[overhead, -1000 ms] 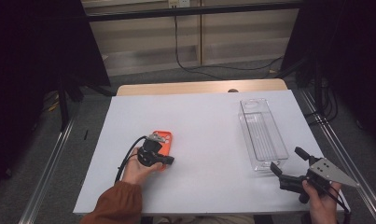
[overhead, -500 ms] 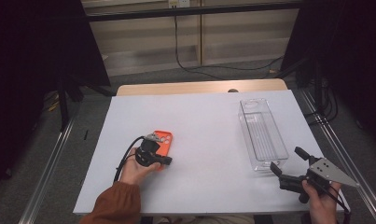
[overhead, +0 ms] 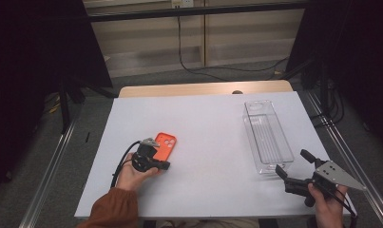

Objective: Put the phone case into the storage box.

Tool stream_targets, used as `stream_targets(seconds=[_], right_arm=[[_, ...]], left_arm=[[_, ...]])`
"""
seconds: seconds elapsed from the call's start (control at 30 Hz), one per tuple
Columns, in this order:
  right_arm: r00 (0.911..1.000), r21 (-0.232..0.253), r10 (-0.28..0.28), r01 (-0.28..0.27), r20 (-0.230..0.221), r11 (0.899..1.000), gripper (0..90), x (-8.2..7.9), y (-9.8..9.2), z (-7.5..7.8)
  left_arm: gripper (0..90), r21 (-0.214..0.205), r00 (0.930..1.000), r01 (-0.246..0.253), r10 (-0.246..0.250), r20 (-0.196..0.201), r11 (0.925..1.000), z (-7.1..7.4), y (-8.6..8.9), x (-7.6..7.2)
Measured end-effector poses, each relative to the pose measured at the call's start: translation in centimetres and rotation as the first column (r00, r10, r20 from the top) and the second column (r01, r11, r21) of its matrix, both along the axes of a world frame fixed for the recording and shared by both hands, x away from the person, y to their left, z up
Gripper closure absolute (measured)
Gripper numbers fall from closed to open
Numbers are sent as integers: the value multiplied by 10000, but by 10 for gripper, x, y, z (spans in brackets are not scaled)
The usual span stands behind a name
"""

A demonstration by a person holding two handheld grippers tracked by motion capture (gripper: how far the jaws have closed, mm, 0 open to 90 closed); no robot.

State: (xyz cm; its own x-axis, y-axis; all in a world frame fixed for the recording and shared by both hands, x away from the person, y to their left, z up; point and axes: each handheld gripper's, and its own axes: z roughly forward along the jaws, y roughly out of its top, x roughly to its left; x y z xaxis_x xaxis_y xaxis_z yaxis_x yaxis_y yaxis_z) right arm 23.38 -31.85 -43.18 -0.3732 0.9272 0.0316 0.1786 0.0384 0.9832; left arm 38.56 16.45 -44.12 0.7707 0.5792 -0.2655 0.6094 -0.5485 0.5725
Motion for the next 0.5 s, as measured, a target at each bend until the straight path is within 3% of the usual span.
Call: stream_targets(seconds=[0.5], right_arm=[[10000, 7, -18, 18, 4, 10000, 0, 0, 0, 0]], left_arm=[[900, 28, 10000, -93, 94, -20, 10000, 1, 12, -2]])
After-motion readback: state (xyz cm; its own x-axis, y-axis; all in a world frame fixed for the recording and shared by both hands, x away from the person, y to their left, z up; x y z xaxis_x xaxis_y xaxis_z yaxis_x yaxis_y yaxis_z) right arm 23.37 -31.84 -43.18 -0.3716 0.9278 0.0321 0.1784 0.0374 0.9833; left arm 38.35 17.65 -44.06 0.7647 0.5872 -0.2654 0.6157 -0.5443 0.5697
